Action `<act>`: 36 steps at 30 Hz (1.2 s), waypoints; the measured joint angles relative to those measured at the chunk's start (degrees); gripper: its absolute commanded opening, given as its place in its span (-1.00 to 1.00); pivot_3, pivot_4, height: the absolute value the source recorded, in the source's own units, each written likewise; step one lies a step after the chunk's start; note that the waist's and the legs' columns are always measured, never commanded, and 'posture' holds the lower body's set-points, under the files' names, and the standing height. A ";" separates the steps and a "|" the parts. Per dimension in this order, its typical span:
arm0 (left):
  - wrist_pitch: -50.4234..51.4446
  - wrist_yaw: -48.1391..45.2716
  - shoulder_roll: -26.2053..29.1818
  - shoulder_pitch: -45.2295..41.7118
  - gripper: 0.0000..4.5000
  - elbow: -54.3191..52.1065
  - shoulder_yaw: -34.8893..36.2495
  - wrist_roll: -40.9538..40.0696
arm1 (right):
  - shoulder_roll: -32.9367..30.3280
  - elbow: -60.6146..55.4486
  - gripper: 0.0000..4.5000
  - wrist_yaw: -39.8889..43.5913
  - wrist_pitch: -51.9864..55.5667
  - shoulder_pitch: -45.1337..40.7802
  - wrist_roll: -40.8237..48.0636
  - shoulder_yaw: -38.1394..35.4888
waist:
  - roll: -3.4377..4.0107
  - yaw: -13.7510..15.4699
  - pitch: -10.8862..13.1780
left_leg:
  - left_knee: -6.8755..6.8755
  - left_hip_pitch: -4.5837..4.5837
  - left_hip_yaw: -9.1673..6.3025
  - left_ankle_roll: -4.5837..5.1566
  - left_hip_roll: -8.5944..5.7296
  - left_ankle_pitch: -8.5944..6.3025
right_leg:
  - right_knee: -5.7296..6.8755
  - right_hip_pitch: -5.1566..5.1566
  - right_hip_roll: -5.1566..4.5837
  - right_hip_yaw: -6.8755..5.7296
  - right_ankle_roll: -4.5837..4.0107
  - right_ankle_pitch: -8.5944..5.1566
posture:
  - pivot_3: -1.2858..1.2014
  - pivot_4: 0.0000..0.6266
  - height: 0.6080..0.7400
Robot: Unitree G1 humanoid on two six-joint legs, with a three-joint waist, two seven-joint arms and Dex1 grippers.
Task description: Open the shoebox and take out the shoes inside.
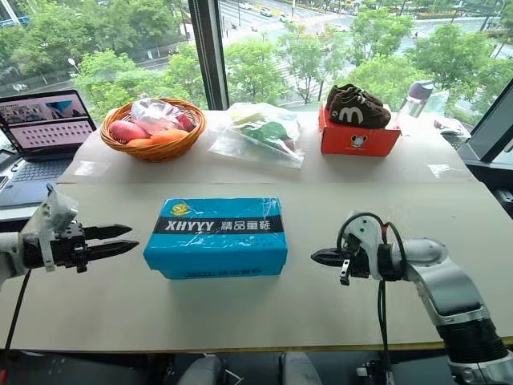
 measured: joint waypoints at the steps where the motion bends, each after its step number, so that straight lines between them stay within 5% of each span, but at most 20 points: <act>1: 0.78 -0.67 1.10 -0.10 0.77 -0.12 0.50 -0.72 | -0.72 -0.49 -1.00 1.29 0.40 0.00 0.25 0.29 | -0.01 0.03 0.01 | 0.00 0.00 0.00 0.00 0.00 0.00 | 0.00 -0.01 0.00 -0.01 -0.01 0.00 | 0.03 -0.52 1.00; 3: 2.40 -1.53 2.50 -1.05 0.98 -0.51 1.58 -2.43 | -0.89 -0.62 -1.00 2.65 0.65 -0.08 0.35 2.29 | -0.04 0.09 0.02 | 0.01 -0.01 0.00 0.00 0.00 0.00 | 0.00 0.00 -0.01 -0.02 -0.08 -0.05 | 0.03 -0.52 1.00; 11: 10.14 -3.20 5.90 -4.34 0.98 -6.55 7.55 -12.24 | 7.25 6.75 -1.00 1.67 -2.80 -2.49 -3.10 10.56 | -0.08 -0.03 0.14 | 0.01 -0.08 0.02 -0.01 -0.05 0.00 | 0.00 -0.09 -0.04 0.01 0.14 0.06 | 0.03 -0.52 1.00; 27: 11.49 -10.56 7.86 12.31 0.98 -10.32 15.89 -13.35 | 13.37 8.25 -1.00 4.88 -2.87 -4.34 4.27 7.79 | -0.06 -0.05 0.16 | 0.00 -0.11 0.02 -0.08 0.08 -0.04 | 0.23 -0.32 0.07 0.01 0.04 -0.03 | 0.03 -0.52 1.00; 36: 9.07 -13.00 7.87 13.21 0.98 -10.18 18.47 -13.17 | 13.84 10.31 -1.00 3.52 -3.00 -6.29 3.75 7.77 | -0.05 0.08 0.17 | 0.00 -0.18 0.03 -0.08 0.04 -0.05 | 0.23 -0.38 0.05 0.02 0.03 -0.04 | 0.03 -0.52 1.00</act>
